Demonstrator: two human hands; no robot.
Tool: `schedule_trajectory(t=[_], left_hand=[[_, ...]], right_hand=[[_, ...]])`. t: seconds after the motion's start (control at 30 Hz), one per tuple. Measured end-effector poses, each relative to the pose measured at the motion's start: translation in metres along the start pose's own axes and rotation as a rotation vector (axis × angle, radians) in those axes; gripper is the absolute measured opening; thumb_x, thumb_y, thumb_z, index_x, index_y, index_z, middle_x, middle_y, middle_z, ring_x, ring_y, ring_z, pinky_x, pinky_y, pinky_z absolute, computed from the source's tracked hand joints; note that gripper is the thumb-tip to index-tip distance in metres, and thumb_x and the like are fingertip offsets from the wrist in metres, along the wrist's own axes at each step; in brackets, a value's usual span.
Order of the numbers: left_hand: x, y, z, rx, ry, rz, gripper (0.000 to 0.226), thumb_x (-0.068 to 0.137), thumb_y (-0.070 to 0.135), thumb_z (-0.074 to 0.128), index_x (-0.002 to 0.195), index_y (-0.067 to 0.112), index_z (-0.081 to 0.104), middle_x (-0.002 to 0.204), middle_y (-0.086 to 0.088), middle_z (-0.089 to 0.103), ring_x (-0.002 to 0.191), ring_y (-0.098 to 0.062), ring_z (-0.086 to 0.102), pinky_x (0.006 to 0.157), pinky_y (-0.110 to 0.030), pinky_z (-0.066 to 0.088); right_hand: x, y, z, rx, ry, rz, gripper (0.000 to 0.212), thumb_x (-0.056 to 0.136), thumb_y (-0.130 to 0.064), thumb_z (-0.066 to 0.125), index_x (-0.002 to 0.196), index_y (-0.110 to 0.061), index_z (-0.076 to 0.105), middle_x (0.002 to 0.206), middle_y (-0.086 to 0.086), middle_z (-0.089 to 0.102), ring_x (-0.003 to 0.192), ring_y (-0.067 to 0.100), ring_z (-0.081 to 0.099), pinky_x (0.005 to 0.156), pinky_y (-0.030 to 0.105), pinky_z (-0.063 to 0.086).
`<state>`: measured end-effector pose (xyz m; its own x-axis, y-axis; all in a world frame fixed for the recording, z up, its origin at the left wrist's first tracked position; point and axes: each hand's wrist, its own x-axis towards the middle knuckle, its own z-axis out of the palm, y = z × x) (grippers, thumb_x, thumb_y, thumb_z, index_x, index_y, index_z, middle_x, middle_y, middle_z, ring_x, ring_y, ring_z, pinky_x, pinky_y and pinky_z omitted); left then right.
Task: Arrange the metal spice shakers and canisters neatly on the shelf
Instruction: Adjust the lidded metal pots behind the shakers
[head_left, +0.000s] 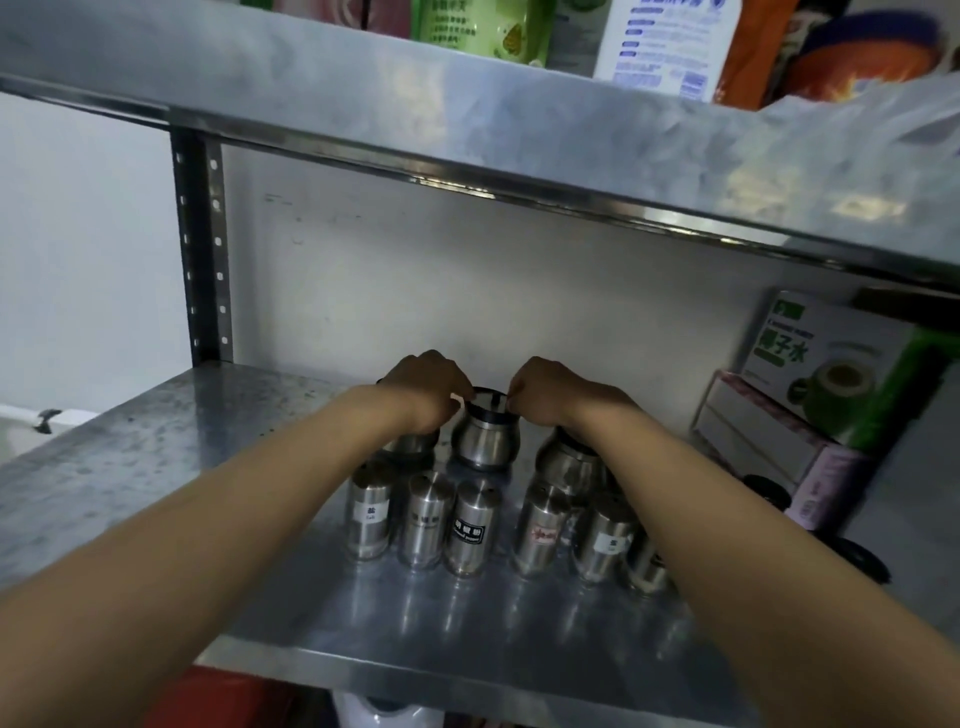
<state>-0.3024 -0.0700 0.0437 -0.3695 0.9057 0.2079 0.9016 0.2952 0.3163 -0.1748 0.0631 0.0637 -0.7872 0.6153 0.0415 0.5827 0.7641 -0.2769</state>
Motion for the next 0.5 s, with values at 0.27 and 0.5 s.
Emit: schedule_trajectory(t=[0.27,0.5], left_hand=[[0.001,0.004,-0.002,-0.019,-0.089,-0.016,0.041,0.096,0.015,0.044,0.134,0.03,0.051,0.148,-0.003,0.038,0.137,-0.022,0.036,0.112,-0.033,0.032],[0.0,0.0,-0.004,-0.05,-0.086,-0.023,0.042,0.095,0.014,0.042,0.131,0.031,0.052,0.149,-0.003,0.036,0.137,-0.022,0.035,0.108,-0.029,0.032]], right_hand=[[-0.014,-0.005,-0.008,-0.011,-0.002,-0.008,0.023,0.091,-0.011,0.059,0.102,0.006,0.07,0.105,0.016,0.07,0.098,0.028,0.064,0.078,0.033,0.05],[-0.006,-0.01,-0.003,-0.027,0.037,0.025,0.021,0.086,-0.011,0.064,0.098,0.005,0.07,0.101,0.019,0.07,0.091,0.029,0.066,0.069,0.032,0.049]])
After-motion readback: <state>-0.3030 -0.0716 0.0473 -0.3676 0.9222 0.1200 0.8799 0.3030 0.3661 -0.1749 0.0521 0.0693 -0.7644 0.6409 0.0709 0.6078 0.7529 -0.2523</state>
